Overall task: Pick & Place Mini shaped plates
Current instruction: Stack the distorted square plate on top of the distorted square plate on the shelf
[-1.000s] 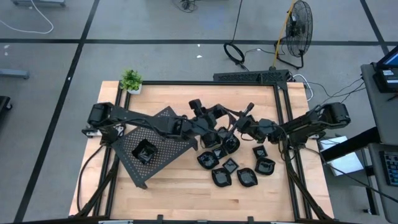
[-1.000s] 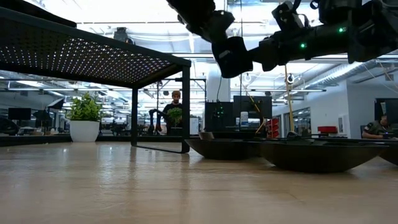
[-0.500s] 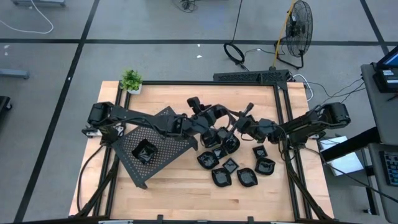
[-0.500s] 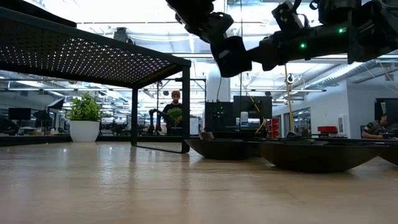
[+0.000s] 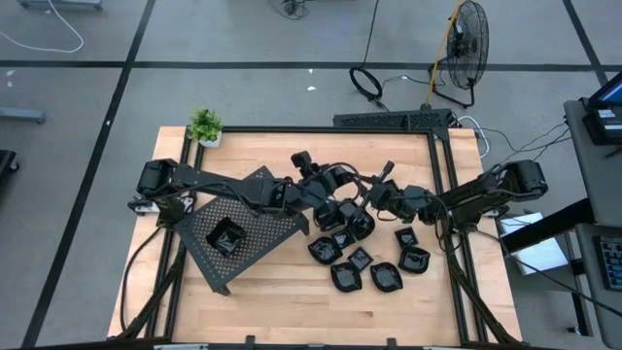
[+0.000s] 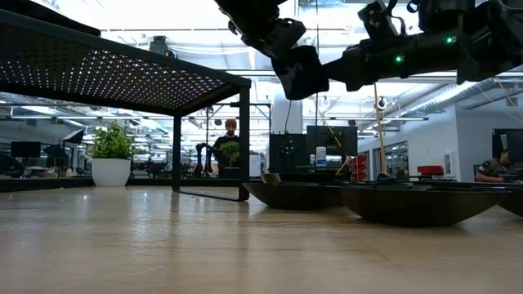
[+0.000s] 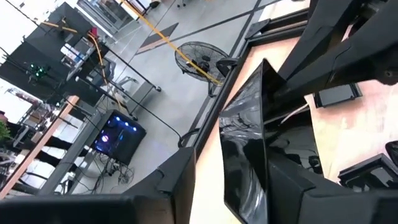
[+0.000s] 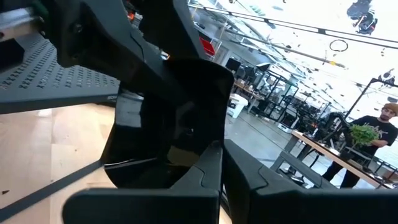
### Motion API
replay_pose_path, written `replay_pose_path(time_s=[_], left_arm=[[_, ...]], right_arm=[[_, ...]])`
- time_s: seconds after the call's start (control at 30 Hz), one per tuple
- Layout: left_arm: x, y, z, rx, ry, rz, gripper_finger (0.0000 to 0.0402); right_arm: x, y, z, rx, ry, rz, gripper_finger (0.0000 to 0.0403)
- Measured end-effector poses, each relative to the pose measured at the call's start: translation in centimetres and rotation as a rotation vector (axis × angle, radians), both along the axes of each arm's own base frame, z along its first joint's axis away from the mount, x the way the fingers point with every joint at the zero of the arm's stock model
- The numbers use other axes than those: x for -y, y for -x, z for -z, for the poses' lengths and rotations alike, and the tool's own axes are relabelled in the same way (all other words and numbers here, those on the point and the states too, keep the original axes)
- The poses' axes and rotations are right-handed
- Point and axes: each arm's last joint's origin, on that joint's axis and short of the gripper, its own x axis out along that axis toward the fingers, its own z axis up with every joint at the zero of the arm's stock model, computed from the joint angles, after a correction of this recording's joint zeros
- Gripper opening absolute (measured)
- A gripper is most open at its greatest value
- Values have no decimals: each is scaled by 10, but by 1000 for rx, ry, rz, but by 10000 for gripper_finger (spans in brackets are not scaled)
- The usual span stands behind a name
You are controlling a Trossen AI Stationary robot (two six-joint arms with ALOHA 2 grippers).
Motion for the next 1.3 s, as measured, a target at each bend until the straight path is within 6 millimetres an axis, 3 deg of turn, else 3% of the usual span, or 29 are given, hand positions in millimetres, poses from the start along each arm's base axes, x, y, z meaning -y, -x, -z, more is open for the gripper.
replay_pose_path(time_s=[0.23, 0.4, 0.67, 0.8, 0.9, 1.03, 1.13, 1.3], left_arm=[[-3, 2, 2, 9, 29, -33, 17], [-3, 3, -2, 10, 11, -60, 11], [5, 22, -36, -10, -147, -237, 7], [16, 50, -58, -7, -134, -266, 6], [25, 84, -75, 17, -34, -253, 6], [26, 138, -92, 56, 387, -222, 7], [25, 176, -99, 14, 750, -299, 8], [43, 227, -101, 13, 936, -461, 7]], right_arm=[[0, 0, 0, 3, -1, -3, 1], [-1, -1, 1, 17, -48, -53, 33], [-10, -3, 1, 46, -111, -268, 179], [-11, -3, 2, 35, -98, -267, 230], [-11, -3, 2, 39, -101, -267, 246], [-11, -3, 2, 44, -106, -267, 246], [-11, -3, 1, 52, -114, -268, 239], [-11, -3, 1, 55, -115, -269, 227]])
